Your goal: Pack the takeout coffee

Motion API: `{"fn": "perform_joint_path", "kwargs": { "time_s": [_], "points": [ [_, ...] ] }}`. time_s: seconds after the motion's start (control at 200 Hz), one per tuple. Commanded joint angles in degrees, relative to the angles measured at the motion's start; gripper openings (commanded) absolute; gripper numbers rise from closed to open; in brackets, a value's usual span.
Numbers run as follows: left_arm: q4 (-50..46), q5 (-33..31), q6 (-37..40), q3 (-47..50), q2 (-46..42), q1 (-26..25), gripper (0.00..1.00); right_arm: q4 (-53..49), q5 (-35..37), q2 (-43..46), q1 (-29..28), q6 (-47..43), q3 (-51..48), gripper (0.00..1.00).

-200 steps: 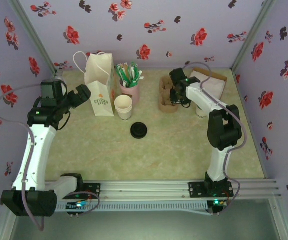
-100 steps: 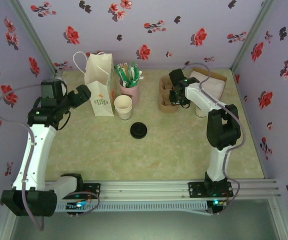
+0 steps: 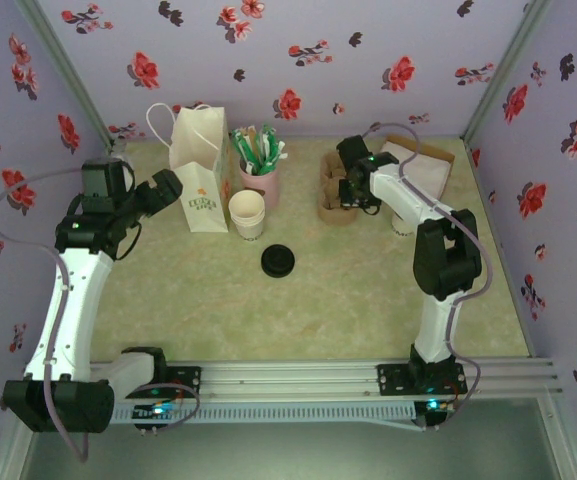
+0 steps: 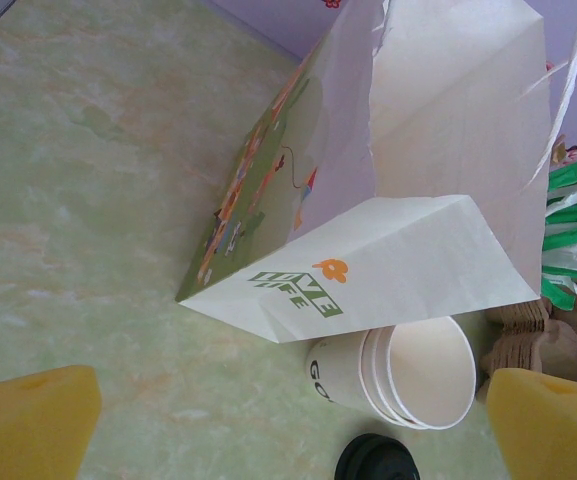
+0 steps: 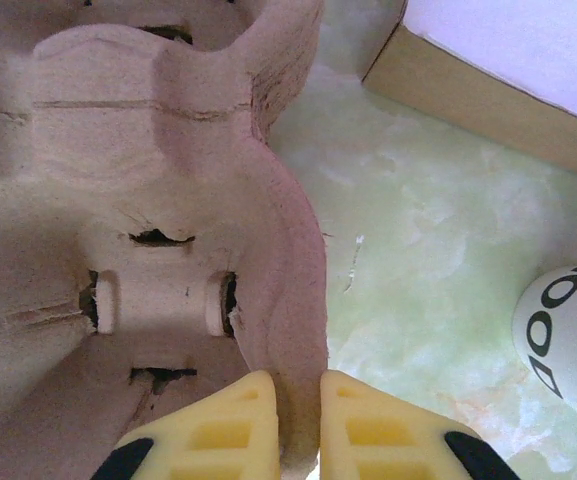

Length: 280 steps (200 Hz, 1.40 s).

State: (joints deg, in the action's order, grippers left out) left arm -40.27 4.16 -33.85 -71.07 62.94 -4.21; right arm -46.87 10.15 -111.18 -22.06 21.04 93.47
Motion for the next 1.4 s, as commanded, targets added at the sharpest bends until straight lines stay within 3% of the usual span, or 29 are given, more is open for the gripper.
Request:
{"fn": "perform_joint_path", "kwargs": {
  "time_s": [0.0, 0.38, 0.62, 1.03, 1.235, 1.395],
  "points": [
    [0.5, 0.8, 1.8, -0.6, 0.3, 0.4, 1.00, -2.5, 3.2, -0.7, -0.6, -1.1, 3.1, 0.12],
    [0.3, 1.2, 2.0, -0.7, 0.5, 0.5, 1.00, -4.9, 2.4, -2.8, -1.1, -1.9, 5.3, 0.00],
    [0.3, 1.7, 2.1, -0.8, 0.9, 0.5, 1.00, -3.3, -0.3, -2.0, -0.9, -1.1, 4.5, 0.00],
    [0.3, 3.1, 2.3, -1.0, 1.5, 0.4, 1.00, 4.9, -15.7, 1.3, 4.5, 4.8, -1.7, 0.00],
    [0.1, 3.8, 2.5, -1.2, 2.1, 0.5, 1.00, 5.5, -12.5, 4.4, 4.5, 4.9, -2.0, 0.00],
    [0.0, 4.0, 2.6, -1.4, 2.3, 0.4, 1.00, 6.4, -14.8, 4.9, 4.7, 5.1, -2.0, 0.00]
  ]
}}
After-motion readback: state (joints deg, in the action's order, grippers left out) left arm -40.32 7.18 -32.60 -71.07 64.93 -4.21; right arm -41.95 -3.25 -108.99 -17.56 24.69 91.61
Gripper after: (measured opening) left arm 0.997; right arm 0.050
